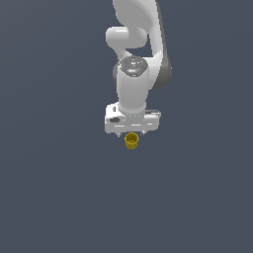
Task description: Pick up the object and move it to a goal position.
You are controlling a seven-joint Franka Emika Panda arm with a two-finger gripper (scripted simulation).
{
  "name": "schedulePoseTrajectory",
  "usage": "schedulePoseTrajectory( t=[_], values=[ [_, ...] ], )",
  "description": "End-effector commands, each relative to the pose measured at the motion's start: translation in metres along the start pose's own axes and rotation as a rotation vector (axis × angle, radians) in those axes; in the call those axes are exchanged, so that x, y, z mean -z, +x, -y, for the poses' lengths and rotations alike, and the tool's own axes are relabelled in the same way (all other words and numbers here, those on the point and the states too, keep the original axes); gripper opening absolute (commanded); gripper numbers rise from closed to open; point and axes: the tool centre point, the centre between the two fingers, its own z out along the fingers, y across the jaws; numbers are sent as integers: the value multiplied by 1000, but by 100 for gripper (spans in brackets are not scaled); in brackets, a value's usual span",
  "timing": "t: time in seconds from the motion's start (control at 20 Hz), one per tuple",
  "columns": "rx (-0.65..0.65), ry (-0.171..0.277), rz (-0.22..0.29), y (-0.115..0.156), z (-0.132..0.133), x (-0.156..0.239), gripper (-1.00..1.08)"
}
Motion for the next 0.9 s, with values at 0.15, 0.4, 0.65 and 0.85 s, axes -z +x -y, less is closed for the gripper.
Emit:
schedulePoseTrajectory(
  t=[0.15,0.4,0.65,0.85],
  values=[
    [-10,6,7,-2,0,-2,100],
    [-39,26,32,-10,1,-8,100],
    [-42,25,30,-10,1,-9,100],
    [-63,21,28,-14,3,-17,100]
  ],
)
